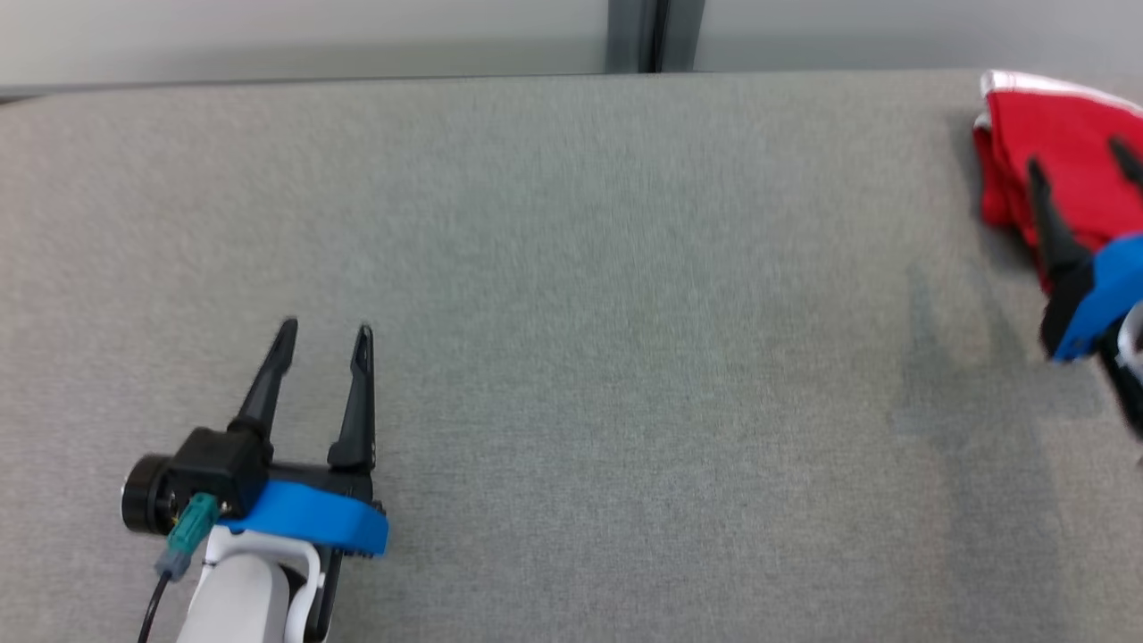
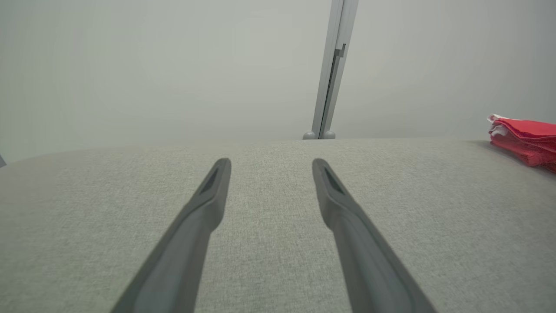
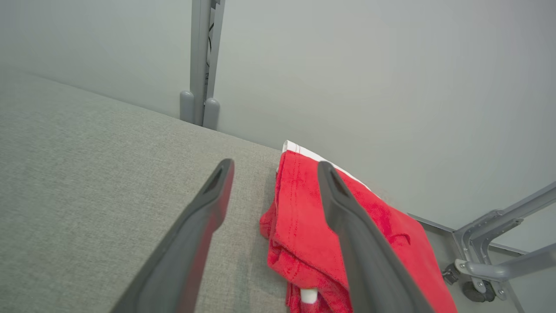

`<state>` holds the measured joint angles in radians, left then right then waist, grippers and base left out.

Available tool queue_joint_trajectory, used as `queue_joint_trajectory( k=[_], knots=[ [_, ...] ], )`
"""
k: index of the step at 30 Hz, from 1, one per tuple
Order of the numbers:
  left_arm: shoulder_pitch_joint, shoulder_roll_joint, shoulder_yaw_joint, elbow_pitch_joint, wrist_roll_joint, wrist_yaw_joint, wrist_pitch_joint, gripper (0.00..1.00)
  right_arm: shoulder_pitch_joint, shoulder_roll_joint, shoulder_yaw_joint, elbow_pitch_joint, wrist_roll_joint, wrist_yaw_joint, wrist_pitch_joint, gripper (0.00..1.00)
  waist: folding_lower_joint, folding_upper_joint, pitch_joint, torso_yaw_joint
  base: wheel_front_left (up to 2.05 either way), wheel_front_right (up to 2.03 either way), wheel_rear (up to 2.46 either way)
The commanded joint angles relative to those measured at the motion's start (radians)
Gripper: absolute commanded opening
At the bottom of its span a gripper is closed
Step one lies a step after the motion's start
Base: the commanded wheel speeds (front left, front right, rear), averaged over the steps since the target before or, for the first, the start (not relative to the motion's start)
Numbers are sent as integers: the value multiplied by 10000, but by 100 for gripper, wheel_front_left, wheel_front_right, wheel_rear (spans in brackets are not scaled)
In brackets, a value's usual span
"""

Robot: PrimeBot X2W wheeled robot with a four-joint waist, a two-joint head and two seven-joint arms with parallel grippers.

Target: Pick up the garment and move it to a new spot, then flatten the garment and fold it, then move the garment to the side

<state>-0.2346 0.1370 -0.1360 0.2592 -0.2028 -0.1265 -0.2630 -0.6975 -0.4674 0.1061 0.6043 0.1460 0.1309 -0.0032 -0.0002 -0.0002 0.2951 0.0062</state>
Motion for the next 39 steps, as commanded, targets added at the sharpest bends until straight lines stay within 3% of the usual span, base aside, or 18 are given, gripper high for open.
queue_joint_trajectory(
  k=[1,8,14,19,39],
  knots=[
    [233,8,92,194,-46,73,-22,100,562,239,-103,-247,329,-2,-150,100,2,2,-475,-180,0,0,0],
    [777,-73,283,960,-342,295,-17,100,2878,1386,-651,-1715,1140,0,-768,100,2,2,-1684,74,0,0,0],
    [1274,-61,416,1371,-521,456,-6,100,4978,2733,-1189,-3012,1007,0,-1089,100,2,2,-2498,106,0,0,0],
    [1702,-107,454,1390,-681,533,-10,100,6043,3406,-1474,-3452,860,0,-1044,100,2,2,-2950,45,0,0,0],
    [2089,-226,511,1480,-833,522,-20,100,6799,3797,-1583,-3744,353,0,-836,100,2,2,-3374,190,0,0,0]
  ],
)
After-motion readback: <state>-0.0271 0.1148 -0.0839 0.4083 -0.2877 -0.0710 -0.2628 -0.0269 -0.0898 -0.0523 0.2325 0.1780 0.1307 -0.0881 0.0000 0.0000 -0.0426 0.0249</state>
